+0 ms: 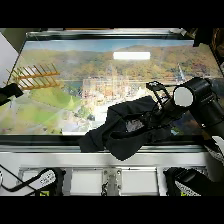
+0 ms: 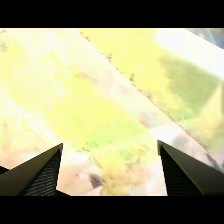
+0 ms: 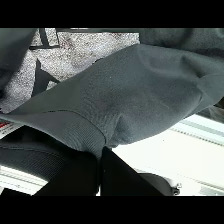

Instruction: Fold the clothes and pants, and hang the long-sleeved shirts on hangers.

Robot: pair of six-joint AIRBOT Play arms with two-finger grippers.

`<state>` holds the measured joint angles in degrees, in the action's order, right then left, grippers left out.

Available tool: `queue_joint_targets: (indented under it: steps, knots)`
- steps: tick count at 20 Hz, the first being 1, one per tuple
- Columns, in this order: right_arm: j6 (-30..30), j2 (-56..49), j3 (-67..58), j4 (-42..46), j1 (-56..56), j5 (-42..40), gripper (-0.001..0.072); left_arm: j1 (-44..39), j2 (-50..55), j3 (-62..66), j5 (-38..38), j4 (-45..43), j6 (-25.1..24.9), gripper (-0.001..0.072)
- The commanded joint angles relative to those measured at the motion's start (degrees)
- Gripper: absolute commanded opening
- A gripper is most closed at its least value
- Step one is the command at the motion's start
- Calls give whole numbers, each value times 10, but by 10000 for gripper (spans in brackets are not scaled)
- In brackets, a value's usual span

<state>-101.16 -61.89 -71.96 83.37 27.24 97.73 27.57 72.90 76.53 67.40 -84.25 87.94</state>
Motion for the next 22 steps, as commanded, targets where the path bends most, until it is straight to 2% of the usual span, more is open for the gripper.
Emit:
queue_joint_targets:
  steps: [1,5,11,13,22]
  knots:
    - [0,0,0,1,0,0,15,54,130,91,-54,-18,-22,638]
    - [0,0,0,1,0,0,15,48,273,189,-93,-91,-30,638]
    - [0,-1,0,0,0,0,16,41,430,321,-82,-150,-18,637]
    - [0,0,0,0,0,0,15,40,461,358,-80,-187,-9,637]
    - [0,0,0,0,0,0,16,54,504,389,-120,-192,-9,610]
